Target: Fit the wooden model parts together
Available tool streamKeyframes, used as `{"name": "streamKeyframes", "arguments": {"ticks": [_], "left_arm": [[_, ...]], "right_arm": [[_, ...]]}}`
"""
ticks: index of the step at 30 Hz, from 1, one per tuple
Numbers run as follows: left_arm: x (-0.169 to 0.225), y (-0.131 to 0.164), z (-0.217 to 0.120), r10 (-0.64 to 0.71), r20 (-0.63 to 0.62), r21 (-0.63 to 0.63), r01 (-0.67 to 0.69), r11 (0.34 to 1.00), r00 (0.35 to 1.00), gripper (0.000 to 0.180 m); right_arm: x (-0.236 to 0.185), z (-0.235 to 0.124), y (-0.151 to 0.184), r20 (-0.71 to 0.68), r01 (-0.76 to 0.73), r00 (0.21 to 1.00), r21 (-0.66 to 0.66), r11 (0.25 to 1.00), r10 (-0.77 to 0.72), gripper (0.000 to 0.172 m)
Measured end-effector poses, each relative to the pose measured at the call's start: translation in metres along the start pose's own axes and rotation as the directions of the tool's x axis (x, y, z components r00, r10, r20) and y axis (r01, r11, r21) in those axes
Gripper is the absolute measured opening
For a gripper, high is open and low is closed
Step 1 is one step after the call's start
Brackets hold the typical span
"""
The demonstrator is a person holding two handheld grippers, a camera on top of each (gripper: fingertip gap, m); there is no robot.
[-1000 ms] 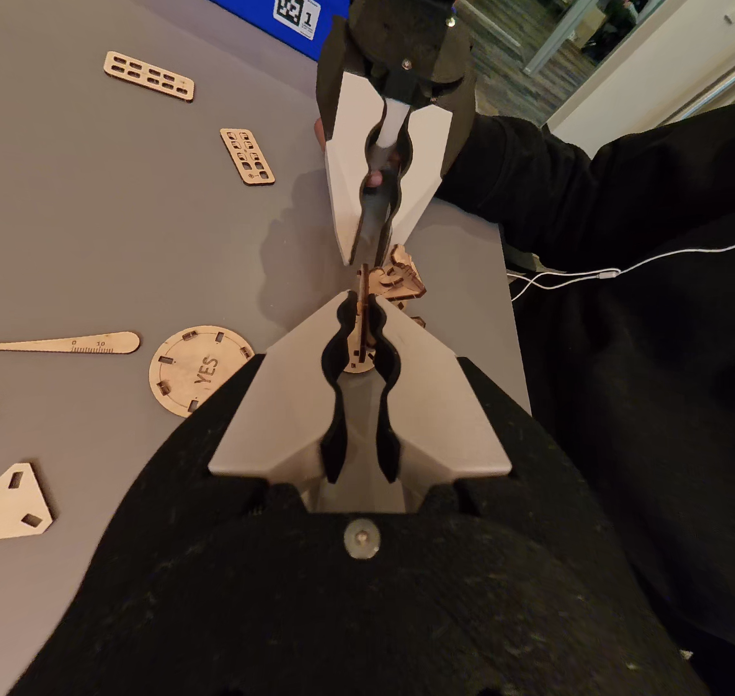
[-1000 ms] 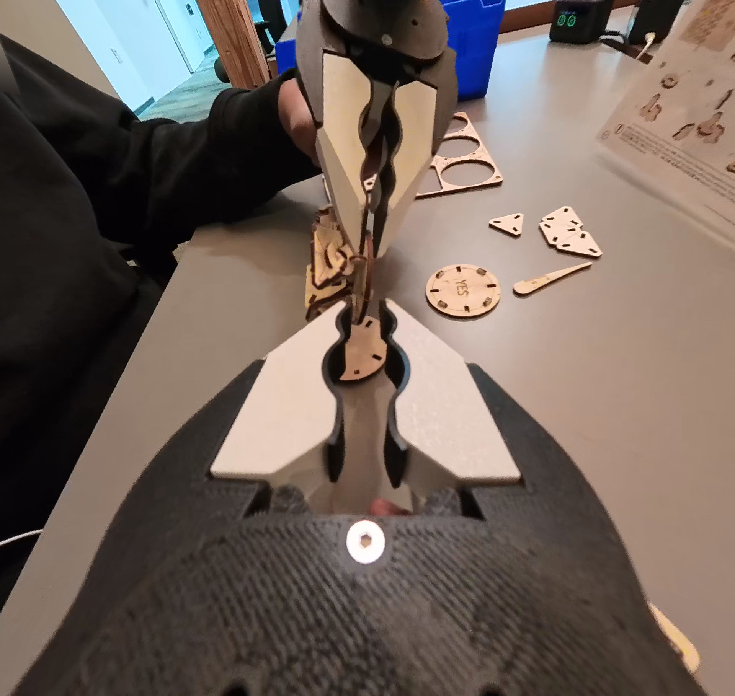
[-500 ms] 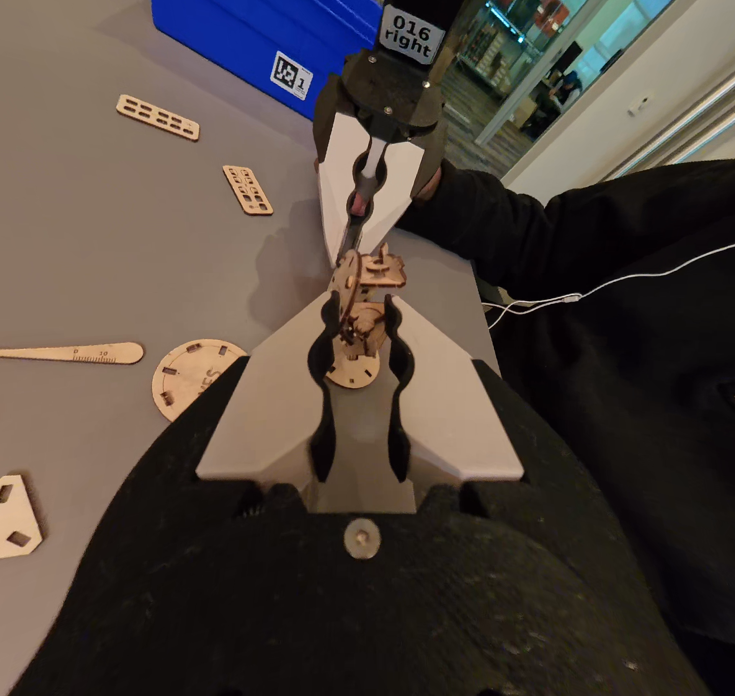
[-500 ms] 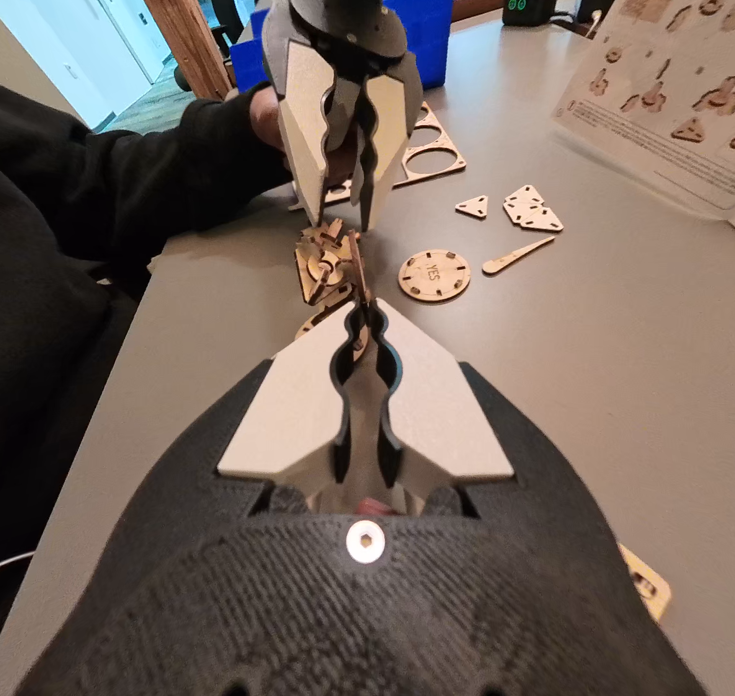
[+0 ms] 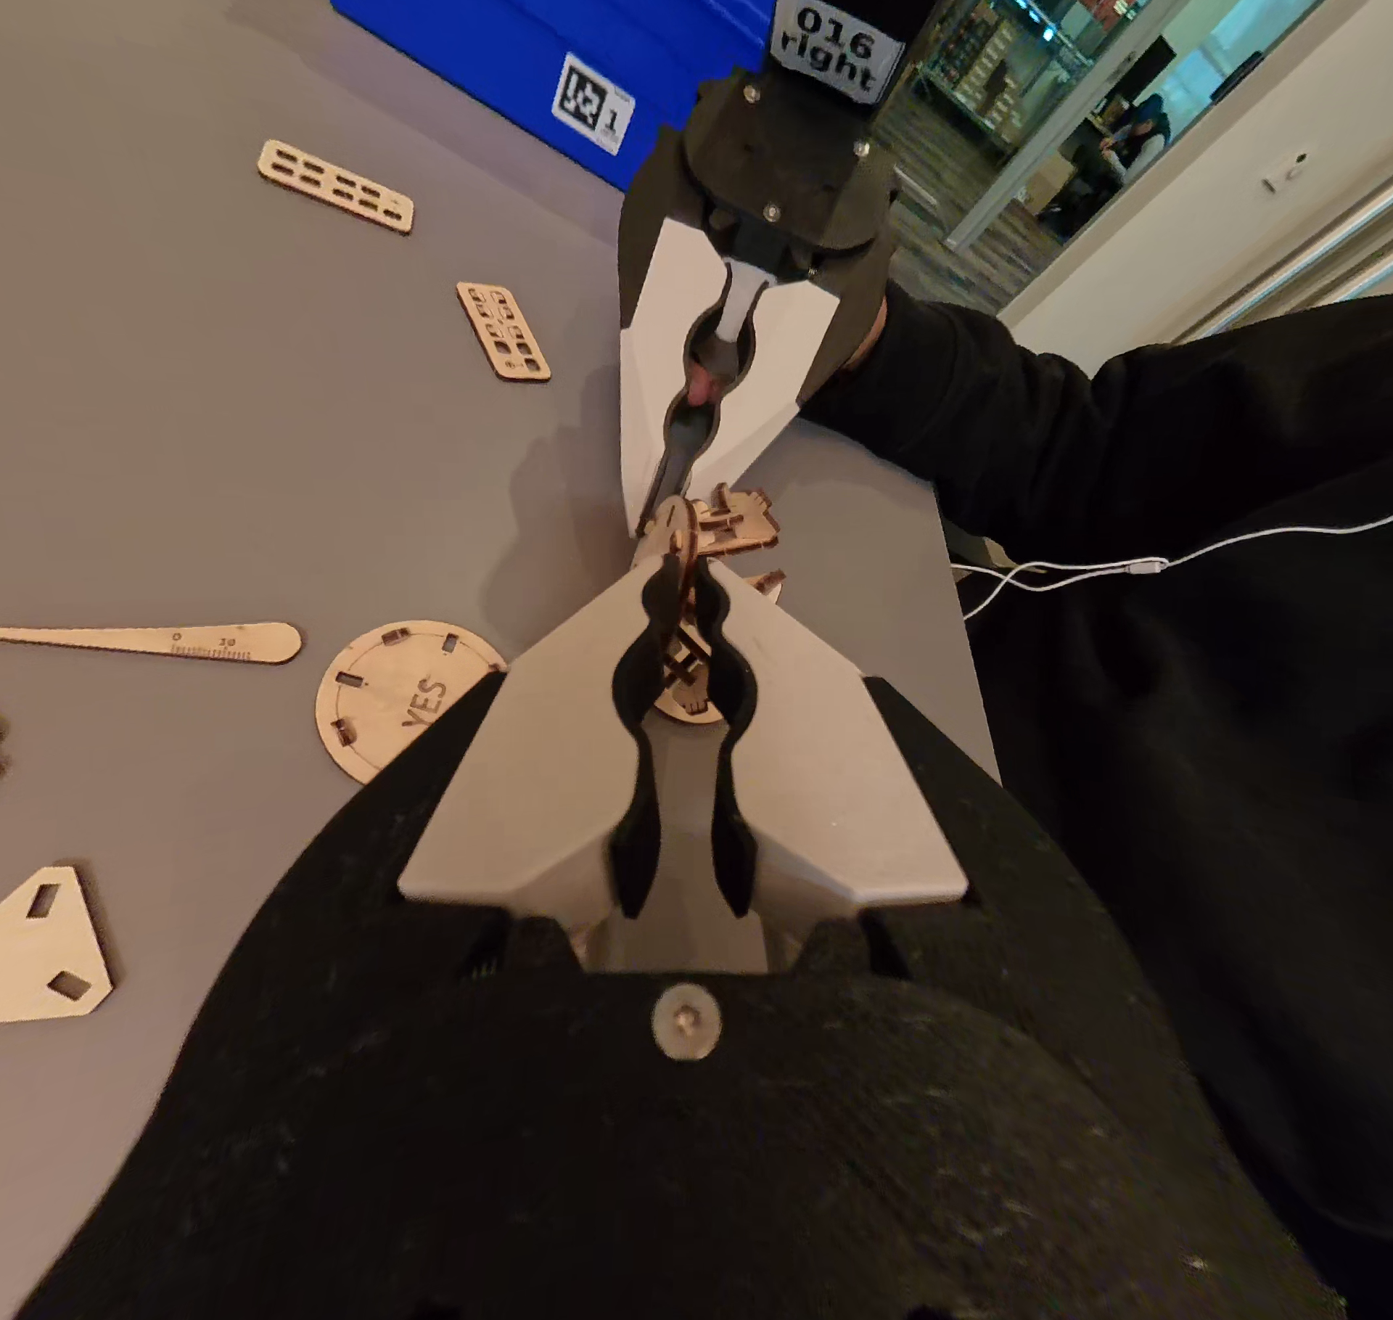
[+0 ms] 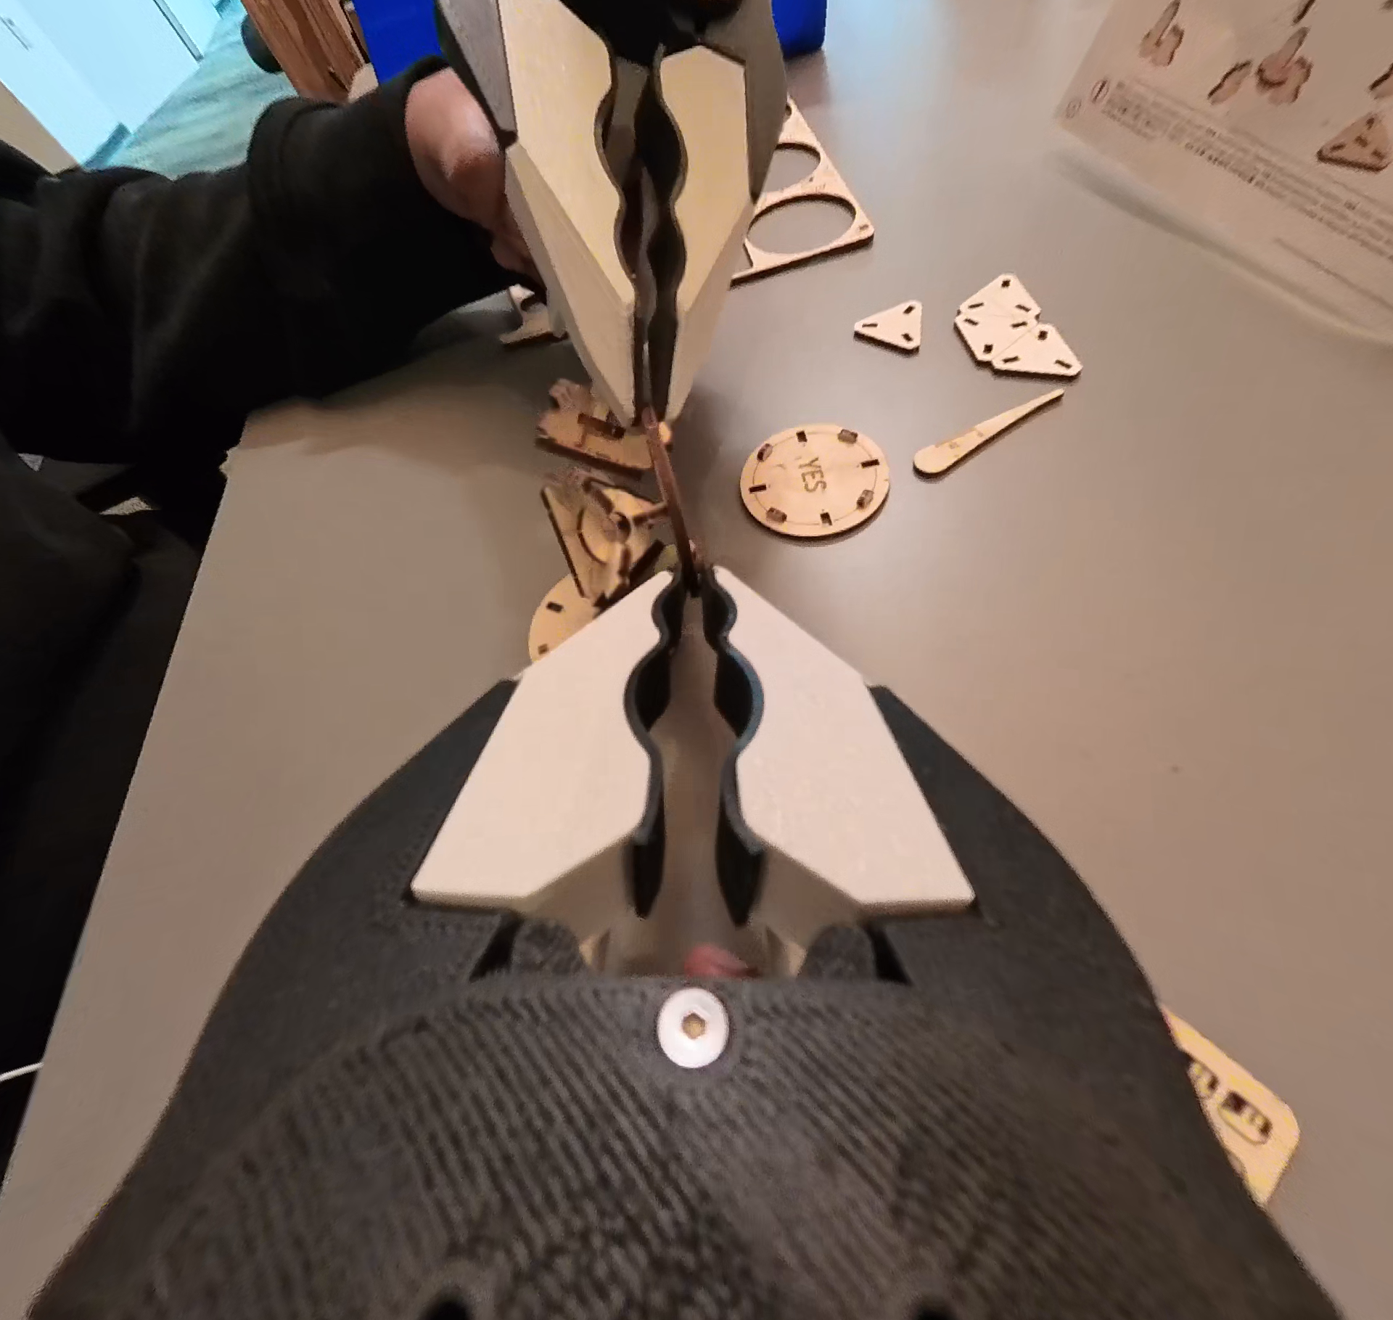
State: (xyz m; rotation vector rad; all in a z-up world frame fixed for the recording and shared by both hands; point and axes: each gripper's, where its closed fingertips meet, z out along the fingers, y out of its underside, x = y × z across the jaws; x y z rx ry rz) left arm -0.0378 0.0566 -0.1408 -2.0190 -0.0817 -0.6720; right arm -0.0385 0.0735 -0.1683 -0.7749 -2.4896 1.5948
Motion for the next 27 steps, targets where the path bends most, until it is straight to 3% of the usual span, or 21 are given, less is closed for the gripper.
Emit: {"name": "streamKeyframes", "arguments": {"ticks": [27], "left_arm": [[-0.0057, 0.0065, 0.0067, -0.018, 0.009, -0.027, 0.018, 0.999, 1.000, 0.000]], "right_arm": [[0.0030, 0.0009, 0.0107, -0.002, -0.023, 1.000, -0.064, 0.998, 0.023, 0.002]]}}
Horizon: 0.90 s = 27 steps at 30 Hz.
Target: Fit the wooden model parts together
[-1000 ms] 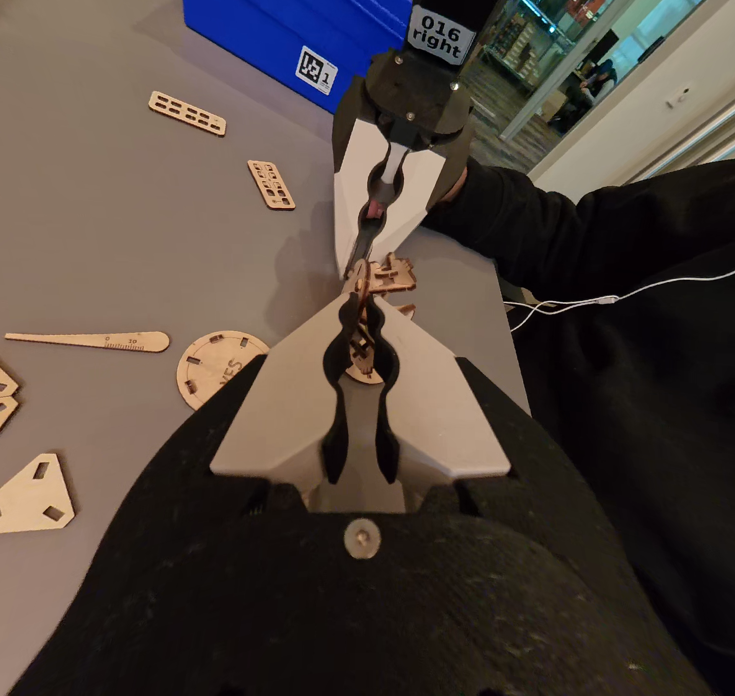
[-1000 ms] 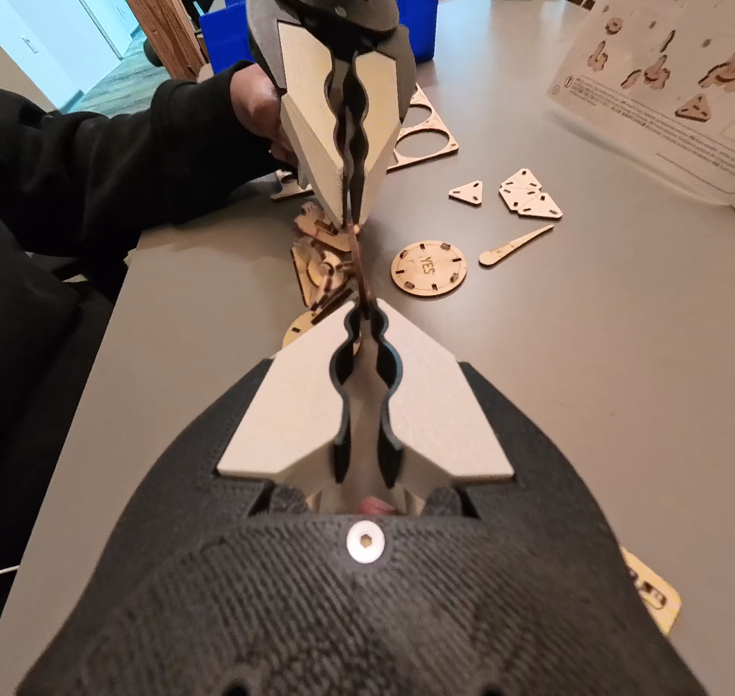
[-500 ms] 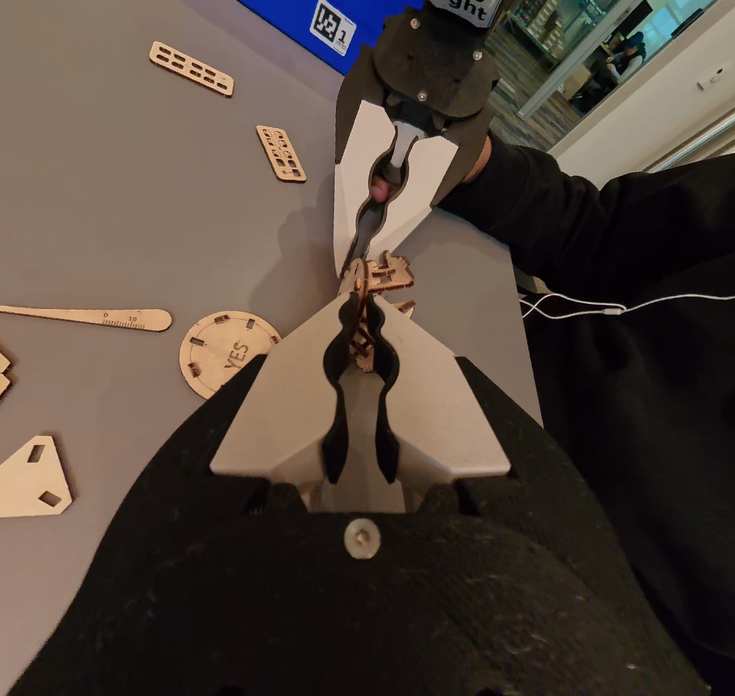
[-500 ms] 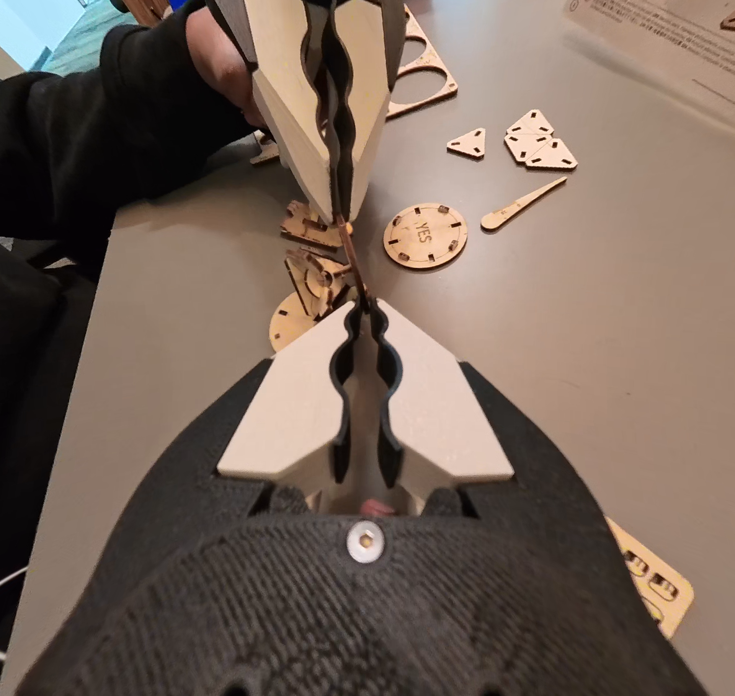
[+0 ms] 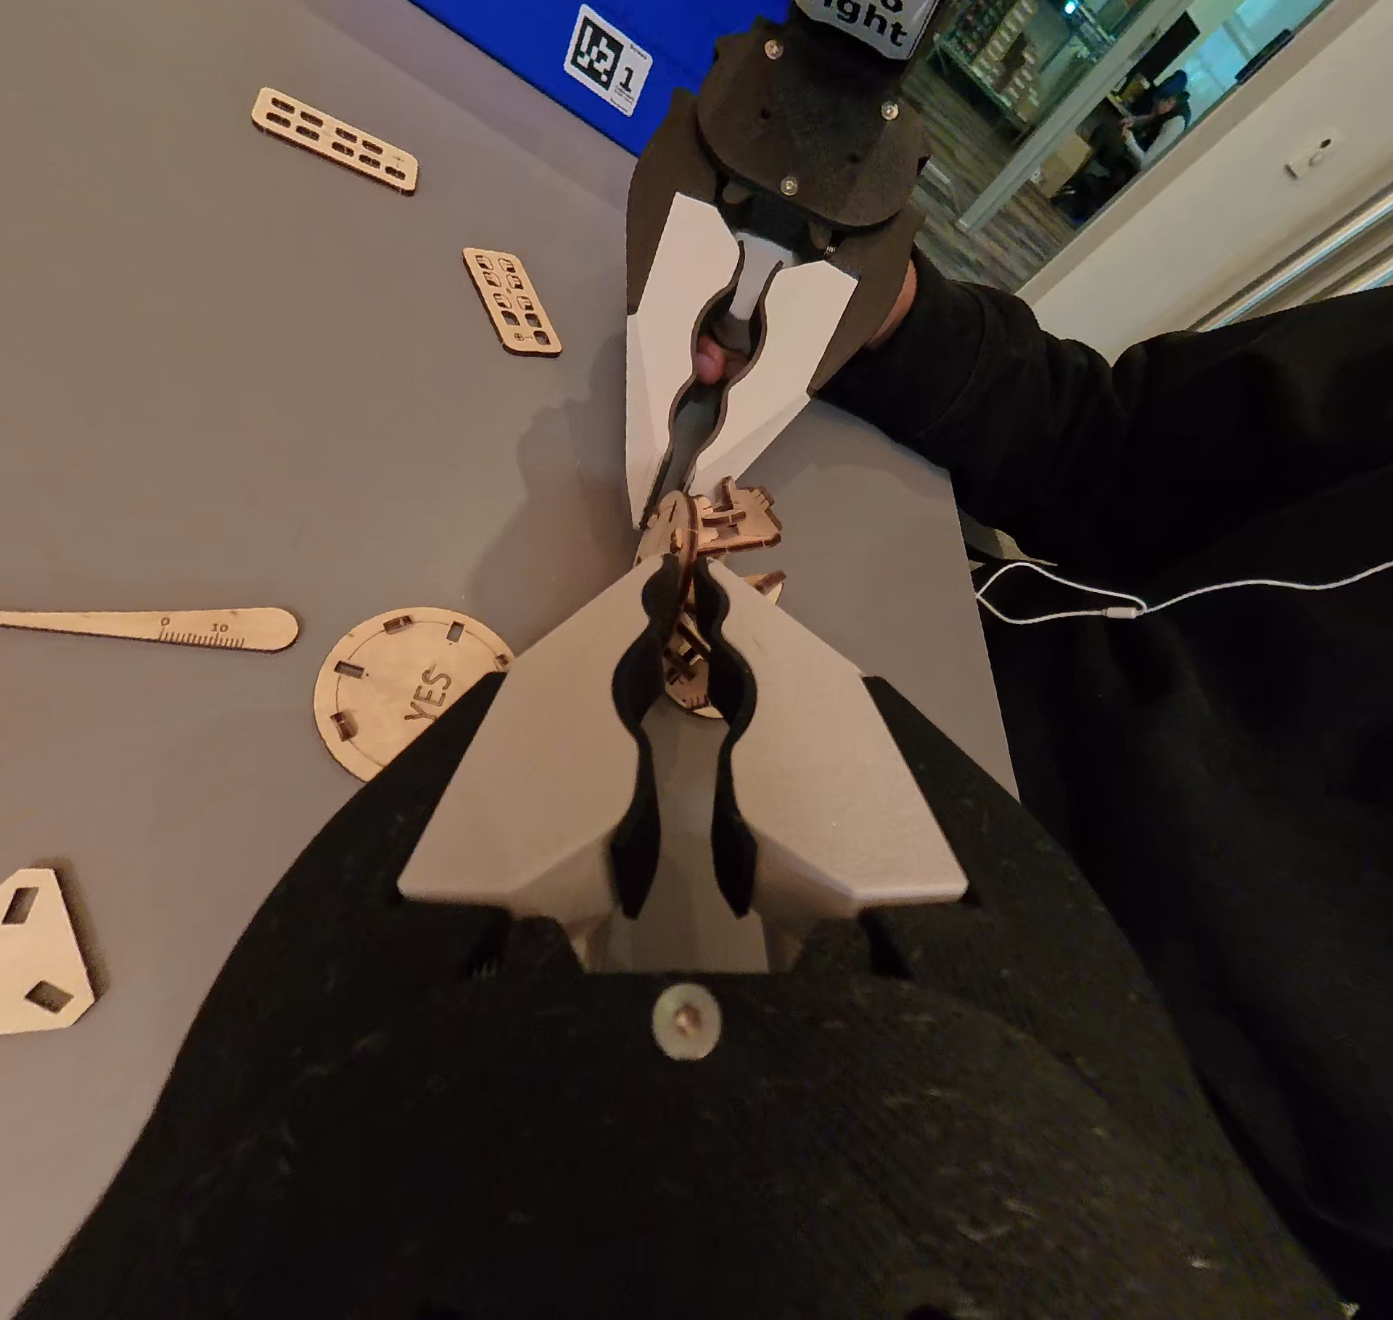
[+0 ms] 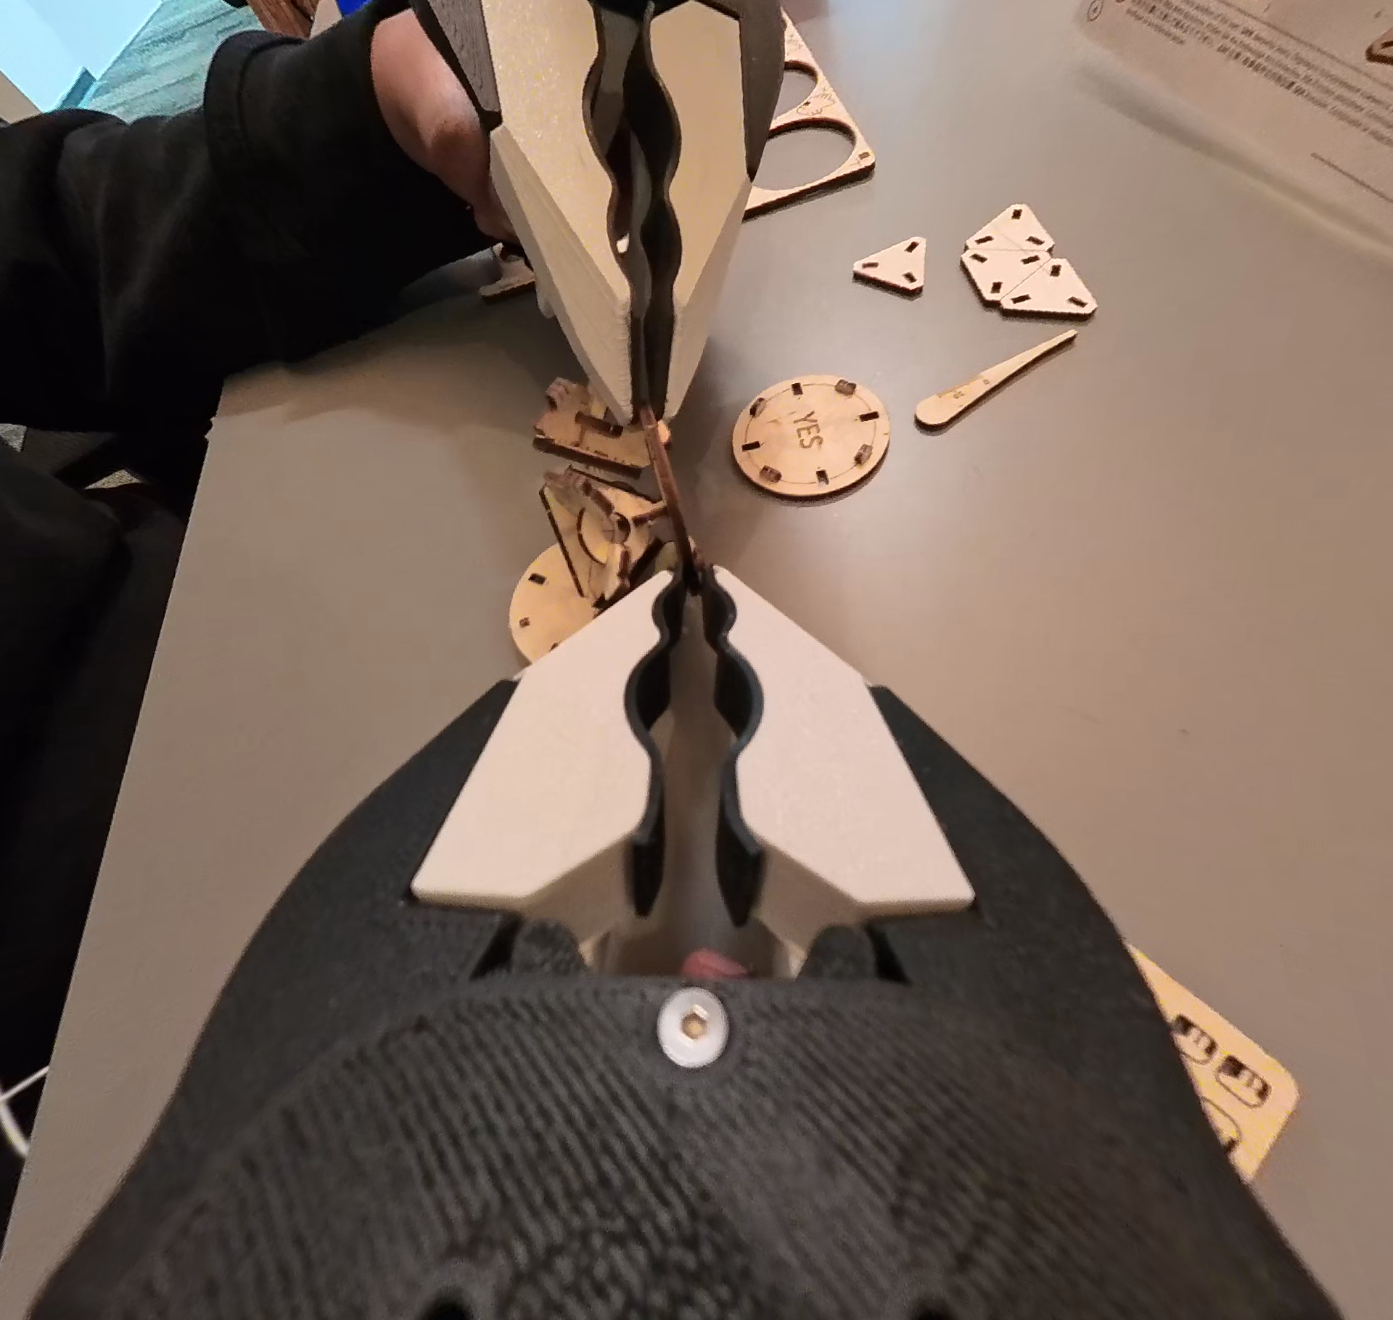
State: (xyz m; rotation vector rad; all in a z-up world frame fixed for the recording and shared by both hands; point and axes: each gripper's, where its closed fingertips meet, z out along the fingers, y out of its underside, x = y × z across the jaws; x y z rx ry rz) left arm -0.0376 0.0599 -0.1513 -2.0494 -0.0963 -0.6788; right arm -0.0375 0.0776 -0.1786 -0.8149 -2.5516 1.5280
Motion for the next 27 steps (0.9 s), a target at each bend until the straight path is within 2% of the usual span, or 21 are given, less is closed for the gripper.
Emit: {"name": "streamKeyframes", "arguments": {"ticks": [13, 27], "left_arm": [[-0.0009, 0.0020, 0.0002, 0.012, 0.010, -0.012, -0.011, 1.000, 1.000, 0.000], [-0.0011, 0.0044, 0.0014, 0.092, 0.050, -0.037, -0.091, 0.995, 0.994, 0.000]], "right_arm": [[-0.0020, 0.0015, 0.0018, -0.004, 0.019, 1.000, -0.012, 1.000, -0.019, 0.003], [-0.0018, 0.0028, 0.0075, -0.037, 0.058, 0.998, -0.044, 0.997, -0.060, 0.003]]}}
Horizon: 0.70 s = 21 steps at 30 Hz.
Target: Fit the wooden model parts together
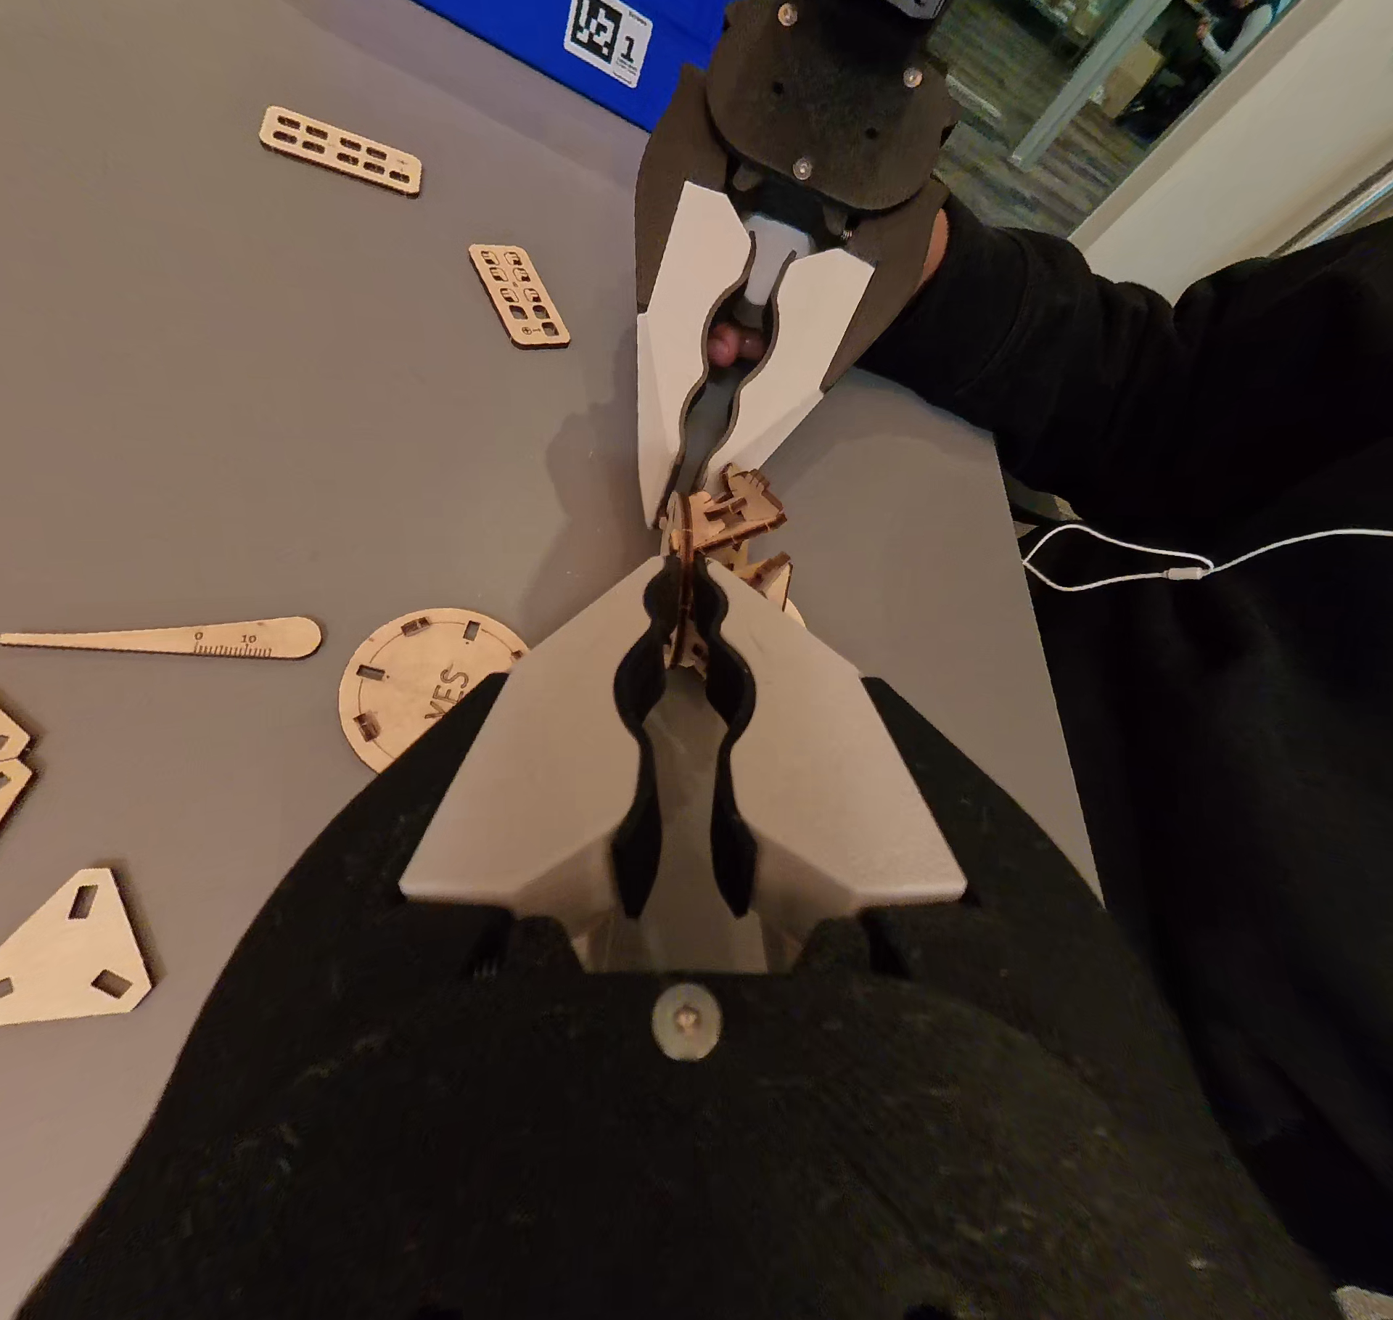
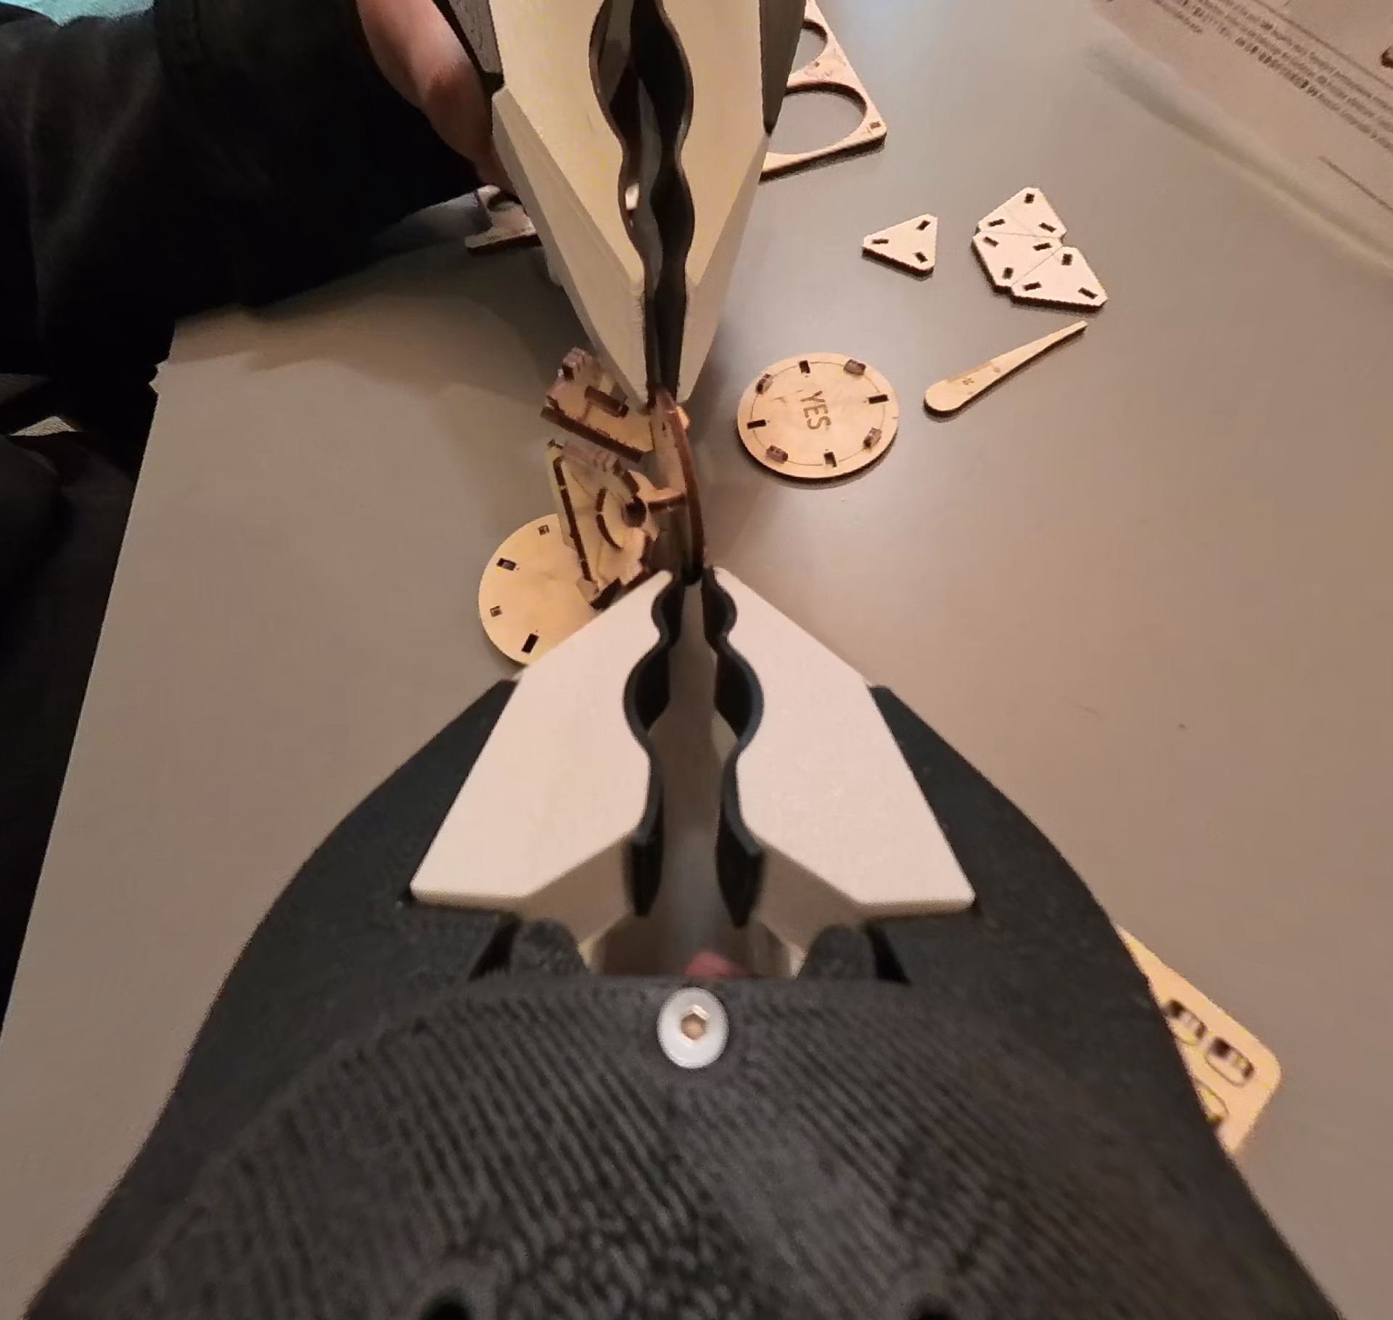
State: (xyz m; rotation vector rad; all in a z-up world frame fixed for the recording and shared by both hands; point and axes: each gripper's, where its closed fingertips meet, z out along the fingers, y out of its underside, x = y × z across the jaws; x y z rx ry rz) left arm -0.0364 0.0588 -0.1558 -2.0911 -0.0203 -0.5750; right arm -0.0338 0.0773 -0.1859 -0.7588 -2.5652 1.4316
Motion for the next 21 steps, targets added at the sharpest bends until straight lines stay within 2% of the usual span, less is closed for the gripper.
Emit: {"name": "streamKeyframes", "arguments": {"ticks": [4, 6, 10, 15, 21], "left_arm": [[0.001, 0.000, -0.001, 0.030, 0.015, -0.009, -0.029, 1.000, 0.999, 0.000], [0.002, 0.000, -0.001, 0.047, 0.022, -0.012, -0.046, 0.999, 0.999, 0.000], [0.004, 0.000, 0.000, 0.080, 0.043, -0.029, -0.078, 0.996, 0.996, 0.000], [0.004, 0.000, 0.000, 0.117, 0.076, -0.049, -0.113, 0.992, 0.990, 0.000], [0.003, 0.000, 0.000, 0.136, 0.096, -0.056, -0.131, 0.990, 0.986, 0.000]], "right_arm": [[0.009, -0.003, 0.018, -0.066, 0.013, 0.998, -0.086, 0.996, -0.019, 0.026], [0.013, -0.009, 0.024, -0.091, -0.007, 0.996, -0.095, 0.995, -0.002, 0.032], [0.010, -0.027, 0.020, -0.081, -0.064, 0.995, -0.016, 0.998, 0.063, 0.030], [-0.024, -0.037, -0.005, 0.049, -0.089, 0.995, 0.140, 0.986, 0.083, 0.033], [-0.026, -0.023, -0.012, -0.049, -0.174, 0.982, 0.168, 0.970, 0.185, 0.029]]}}
